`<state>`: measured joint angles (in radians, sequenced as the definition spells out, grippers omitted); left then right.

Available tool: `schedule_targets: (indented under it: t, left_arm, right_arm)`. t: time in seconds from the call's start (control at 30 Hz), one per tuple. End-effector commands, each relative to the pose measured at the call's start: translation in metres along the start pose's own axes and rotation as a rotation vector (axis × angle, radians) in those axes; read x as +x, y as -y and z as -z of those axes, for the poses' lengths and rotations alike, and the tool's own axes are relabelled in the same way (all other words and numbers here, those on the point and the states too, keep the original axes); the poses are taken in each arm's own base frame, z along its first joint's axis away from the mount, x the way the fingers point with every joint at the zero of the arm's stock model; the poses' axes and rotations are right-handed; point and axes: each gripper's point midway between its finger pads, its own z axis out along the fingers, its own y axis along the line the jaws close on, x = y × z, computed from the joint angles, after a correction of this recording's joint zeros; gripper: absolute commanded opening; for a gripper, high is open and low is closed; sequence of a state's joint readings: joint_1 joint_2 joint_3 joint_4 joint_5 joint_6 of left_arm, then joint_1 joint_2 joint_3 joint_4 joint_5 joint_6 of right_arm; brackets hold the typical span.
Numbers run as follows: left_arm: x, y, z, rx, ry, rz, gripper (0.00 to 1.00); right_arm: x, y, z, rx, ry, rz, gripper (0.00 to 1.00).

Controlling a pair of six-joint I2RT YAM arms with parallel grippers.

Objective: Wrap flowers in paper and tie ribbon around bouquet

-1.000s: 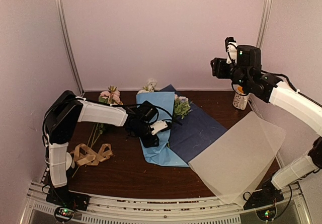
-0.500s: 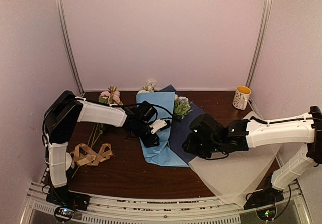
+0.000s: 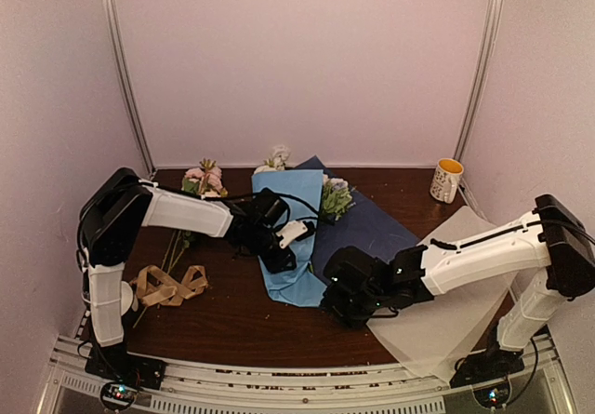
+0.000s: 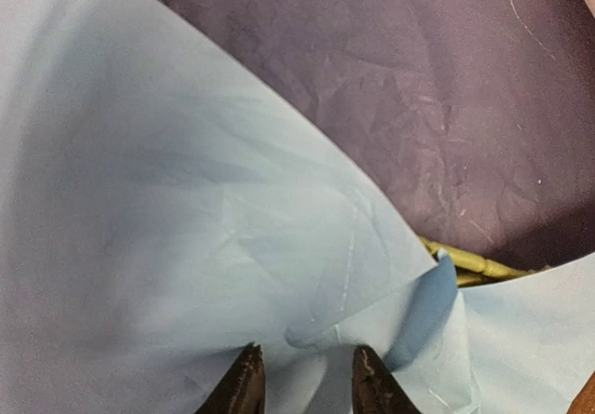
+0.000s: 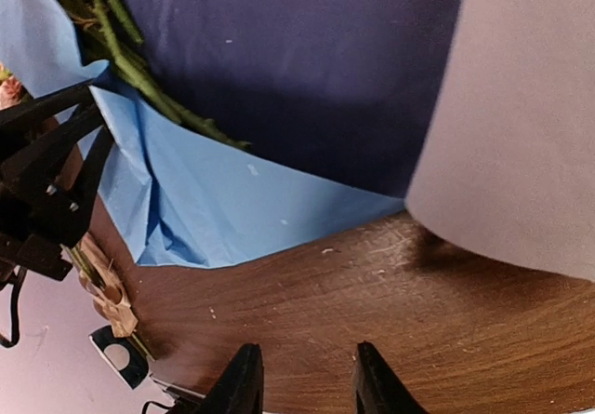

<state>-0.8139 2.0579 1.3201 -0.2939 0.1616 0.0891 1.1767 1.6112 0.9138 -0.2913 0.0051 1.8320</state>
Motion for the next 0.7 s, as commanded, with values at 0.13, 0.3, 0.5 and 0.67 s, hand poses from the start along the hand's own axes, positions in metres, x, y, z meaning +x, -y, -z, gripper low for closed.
schedule_targets:
  t: [0.13,0.3,0.5,0.67]
  left_arm:
    - [0.049,0.013,-0.016,0.046,-0.125,-0.017,0.36]
    - [0.045,0.015,-0.015,0.062,-0.109,-0.017,0.36]
    - [0.046,0.016,-0.015,0.065,-0.109,-0.020,0.36]
    - [0.045,0.016,-0.014,0.067,-0.108,-0.020,0.36]
  right_arm:
    - [-0.010,0.032,-0.020,0.095,0.089,-0.260,0.36]
    - [-0.029,0.036,-0.016,0.083,0.179,-0.292,0.37]
    - [-0.041,0.039,-0.021,0.101,0.203,-0.294,0.41]
    - [-0.047,0.035,-0.026,0.106,0.205,-0.293,0.41]
